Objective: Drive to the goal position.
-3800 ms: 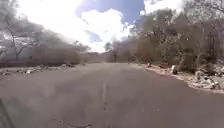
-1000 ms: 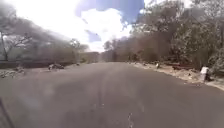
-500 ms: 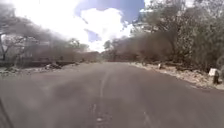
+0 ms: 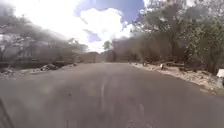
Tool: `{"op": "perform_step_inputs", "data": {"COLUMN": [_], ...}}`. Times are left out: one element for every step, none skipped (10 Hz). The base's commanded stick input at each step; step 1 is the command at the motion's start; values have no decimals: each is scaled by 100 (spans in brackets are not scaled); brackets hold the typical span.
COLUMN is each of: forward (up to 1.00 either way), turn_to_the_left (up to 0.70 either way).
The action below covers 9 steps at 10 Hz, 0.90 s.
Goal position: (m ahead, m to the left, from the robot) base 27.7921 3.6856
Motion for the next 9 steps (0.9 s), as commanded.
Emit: {"op": "perform_step_inputs", "data": {"forward": [70, 70, 70, 70, 70, 70, 70, 70, 70], "turn_to_the_left": [0, 0, 0, 0, 0, 0, 0, 0, 0]}}
